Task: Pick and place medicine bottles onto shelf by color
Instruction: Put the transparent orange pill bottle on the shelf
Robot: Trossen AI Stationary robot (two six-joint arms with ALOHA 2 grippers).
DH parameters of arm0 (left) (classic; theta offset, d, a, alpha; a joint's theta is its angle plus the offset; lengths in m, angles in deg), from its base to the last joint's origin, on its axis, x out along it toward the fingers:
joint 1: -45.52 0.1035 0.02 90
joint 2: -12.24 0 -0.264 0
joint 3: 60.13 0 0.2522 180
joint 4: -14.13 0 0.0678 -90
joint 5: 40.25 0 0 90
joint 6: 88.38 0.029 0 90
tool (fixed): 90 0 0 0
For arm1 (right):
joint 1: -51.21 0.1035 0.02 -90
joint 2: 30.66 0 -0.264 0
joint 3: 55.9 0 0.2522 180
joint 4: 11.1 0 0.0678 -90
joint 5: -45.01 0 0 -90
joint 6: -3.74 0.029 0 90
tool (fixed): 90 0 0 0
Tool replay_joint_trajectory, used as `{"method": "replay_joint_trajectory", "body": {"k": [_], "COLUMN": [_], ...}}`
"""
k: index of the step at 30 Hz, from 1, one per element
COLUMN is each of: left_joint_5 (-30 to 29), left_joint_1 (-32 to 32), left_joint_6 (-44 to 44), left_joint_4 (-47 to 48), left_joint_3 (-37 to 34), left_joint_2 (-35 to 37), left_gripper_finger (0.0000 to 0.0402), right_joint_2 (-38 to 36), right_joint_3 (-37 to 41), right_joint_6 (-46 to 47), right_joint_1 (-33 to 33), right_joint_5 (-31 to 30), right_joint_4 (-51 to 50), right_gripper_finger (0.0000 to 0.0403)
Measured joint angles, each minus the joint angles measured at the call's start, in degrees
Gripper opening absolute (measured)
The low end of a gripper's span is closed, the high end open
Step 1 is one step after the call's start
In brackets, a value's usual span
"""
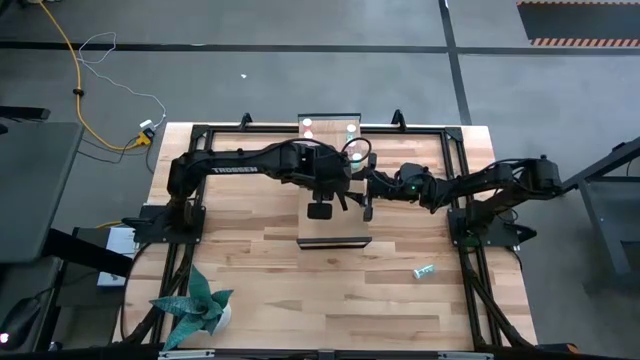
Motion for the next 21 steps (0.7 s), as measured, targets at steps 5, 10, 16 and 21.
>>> {"method": "replay_joint_trajectory", "body": {"k": [5, 10, 16, 21], "left_joint_5": [-0.02, -0.17, -0.17, -0.18], "left_joint_1": [0.00, 0.06, 0.39, 0.37], "left_joint_6": [0.04, 0.03, -0.40, -0.44], "left_joint_4": [0.01, 0.00, 0.01, 0.07], "left_joint_3": [-0.02, -0.02, -0.04, -0.04], "left_joint_2": [0.00, 0.00, 0.00, 0.00], "left_gripper_finger": [0.0086, 0.0086, 0.0086, 0.0086], "right_joint_2": [-0.02, -0.02, -0.02, -0.04], "right_joint_3": [0.02, 0.02, 0.06, 0.07], "right_joint_6": [0.11, 0.12, 0.57, 0.30], "right_joint_1": [0.00, 0.00, 0.00, -0.02], "right_joint_5": [0.01, 0.02, 0.06, 0.47], "right_joint_4": [0.38, 0.69, 0.69, 0.69], "right_gripper_finger": [0.0168, 0.0146, 0.0109, 0.0090]}}
